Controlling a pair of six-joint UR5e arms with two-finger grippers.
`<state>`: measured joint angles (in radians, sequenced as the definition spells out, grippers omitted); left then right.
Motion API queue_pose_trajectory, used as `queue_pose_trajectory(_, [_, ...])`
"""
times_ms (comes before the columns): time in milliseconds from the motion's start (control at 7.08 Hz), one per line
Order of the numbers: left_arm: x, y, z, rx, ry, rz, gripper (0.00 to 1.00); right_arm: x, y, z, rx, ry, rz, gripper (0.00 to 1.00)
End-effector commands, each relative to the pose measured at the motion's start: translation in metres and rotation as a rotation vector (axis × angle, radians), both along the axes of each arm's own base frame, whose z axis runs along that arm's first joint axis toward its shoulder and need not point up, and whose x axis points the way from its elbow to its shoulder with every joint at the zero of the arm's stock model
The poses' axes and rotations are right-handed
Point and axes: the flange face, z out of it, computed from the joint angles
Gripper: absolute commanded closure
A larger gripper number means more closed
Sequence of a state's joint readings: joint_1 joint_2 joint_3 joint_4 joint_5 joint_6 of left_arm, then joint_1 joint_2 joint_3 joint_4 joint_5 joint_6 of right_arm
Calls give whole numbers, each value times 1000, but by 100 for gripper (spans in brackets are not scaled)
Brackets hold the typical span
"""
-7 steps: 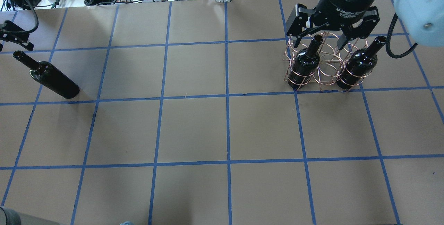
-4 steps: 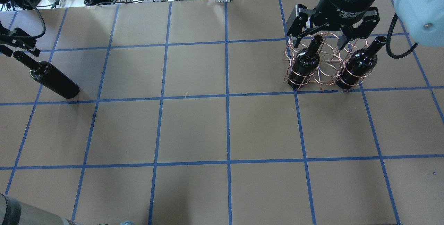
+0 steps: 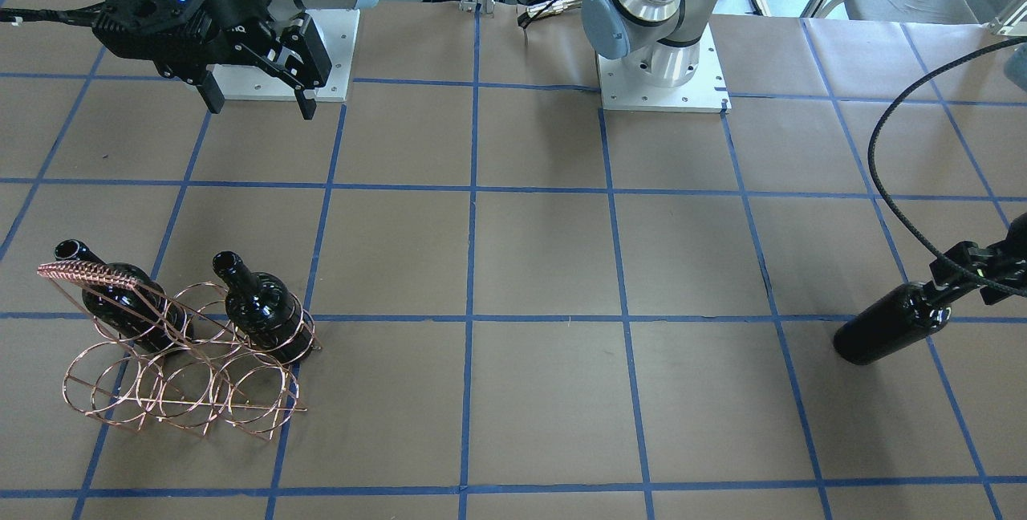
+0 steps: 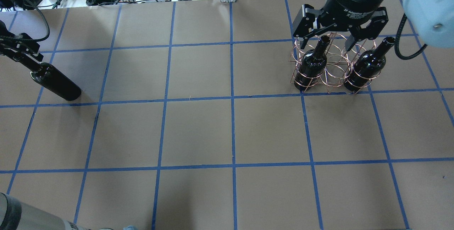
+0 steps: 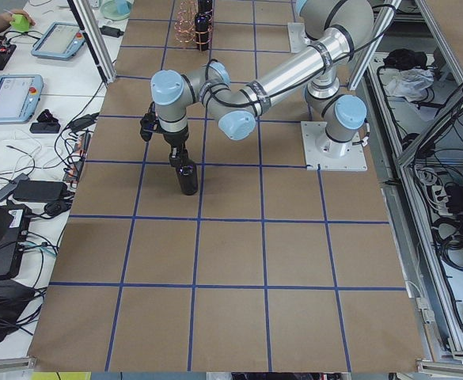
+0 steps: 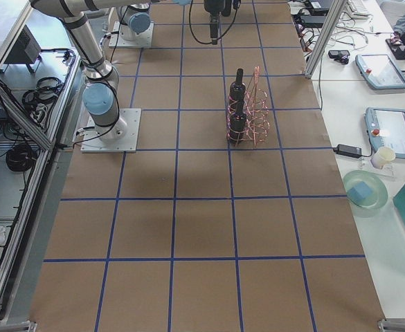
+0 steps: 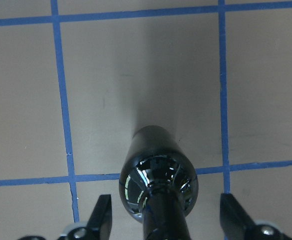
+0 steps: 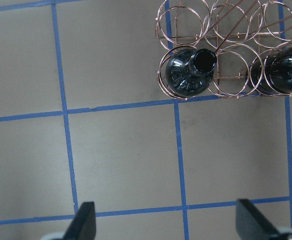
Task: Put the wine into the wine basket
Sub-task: 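Close the left gripper around the bottle neck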
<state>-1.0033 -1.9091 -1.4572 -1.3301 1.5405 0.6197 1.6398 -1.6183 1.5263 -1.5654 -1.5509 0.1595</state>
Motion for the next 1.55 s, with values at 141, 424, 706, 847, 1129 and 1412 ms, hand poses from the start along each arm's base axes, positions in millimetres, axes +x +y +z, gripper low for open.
queue_pose_trajectory(141, [1, -1, -2, 3, 0, 0, 48, 0, 0, 0, -1, 0, 0, 0])
queue_pose_trajectory(424, [0, 0, -5, 10, 0, -1, 79, 0, 0, 0, -1, 0, 1, 0])
queue_pose_trajectory(706, [0, 3, -7, 24, 7, 2, 100, 0, 0, 0, 1, 0, 2, 0])
queue_pose_trajectory(847, [1, 4, -7, 32, -6, 2, 100, 0, 0, 0, 1, 0, 2, 0])
queue_pose_trajectory(1129, [2, 4, -7, 34, -9, 2, 100, 0, 0, 0, 0, 1, 11, 0])
queue_pose_trajectory(1412, [1, 4, -6, 29, -8, -7, 43, 0, 0, 0, 0, 1, 11, 0])
